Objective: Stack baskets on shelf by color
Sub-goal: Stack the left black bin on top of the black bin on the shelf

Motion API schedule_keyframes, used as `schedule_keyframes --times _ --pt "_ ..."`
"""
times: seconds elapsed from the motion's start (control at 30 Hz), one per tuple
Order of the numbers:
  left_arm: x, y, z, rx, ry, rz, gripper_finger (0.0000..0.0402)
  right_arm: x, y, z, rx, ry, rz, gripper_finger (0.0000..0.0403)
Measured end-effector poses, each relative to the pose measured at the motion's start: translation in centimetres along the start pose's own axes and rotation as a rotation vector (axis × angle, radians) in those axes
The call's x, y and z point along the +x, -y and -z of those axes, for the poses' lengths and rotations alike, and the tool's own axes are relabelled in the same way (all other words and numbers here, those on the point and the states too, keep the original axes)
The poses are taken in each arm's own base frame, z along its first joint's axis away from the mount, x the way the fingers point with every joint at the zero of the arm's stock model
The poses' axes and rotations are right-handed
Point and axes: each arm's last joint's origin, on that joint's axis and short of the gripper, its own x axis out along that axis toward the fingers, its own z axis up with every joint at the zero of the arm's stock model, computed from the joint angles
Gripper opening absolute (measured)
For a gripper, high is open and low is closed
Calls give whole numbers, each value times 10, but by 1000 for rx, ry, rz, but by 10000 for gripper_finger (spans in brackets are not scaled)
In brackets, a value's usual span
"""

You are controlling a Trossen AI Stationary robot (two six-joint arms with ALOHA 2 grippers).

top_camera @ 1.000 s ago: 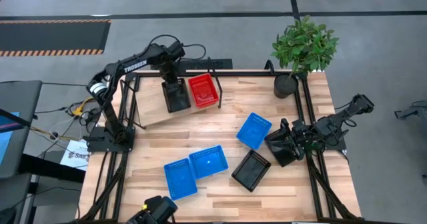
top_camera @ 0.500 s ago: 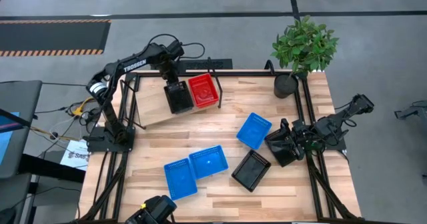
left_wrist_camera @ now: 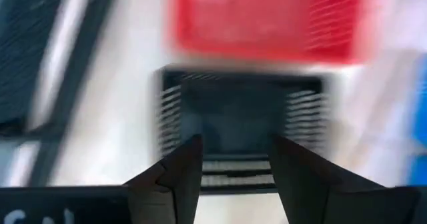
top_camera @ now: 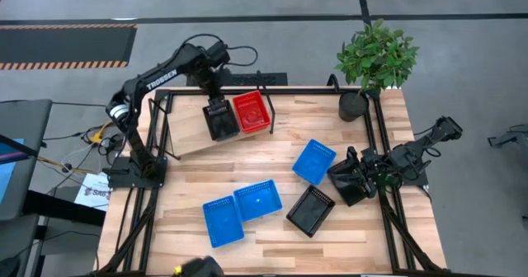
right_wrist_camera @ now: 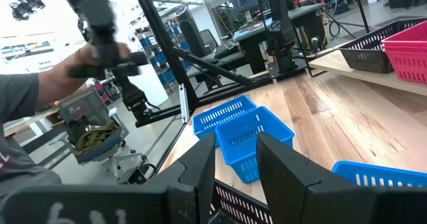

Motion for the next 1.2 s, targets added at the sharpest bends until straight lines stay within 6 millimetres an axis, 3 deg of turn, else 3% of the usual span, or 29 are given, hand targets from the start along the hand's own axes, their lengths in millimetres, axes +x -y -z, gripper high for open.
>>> schedule_keyframes --times 0.2,0.4,0.53,0.63,0.73,0.87,0.97,1.2 --pt "-6 69 -31 183 191 200 158 0 0 0 1 0 0 134" --pt "8 156 -52 274 343 123 158 0 0 0 31 0 0 134" --pt "16 213 -58 125 509 -25 158 0 0 0 34 -2 -3 134" --pt "31 250 -58 -33 598 -74 158 0 0 0 33 -4 -2 134" --pt "56 279 -55 -65 589 -66 158 1 0 1 29 -14 3 134" --pt "100 303 -52 -141 501 -35 158 2 0 2 23 -27 8 134" --pt "130 310 -52 -199 452 -42 158 2 0 3 20 -37 12 134" --pt "174 322 -54 -295 379 56 158 4 1 6 11 -62 21 134"
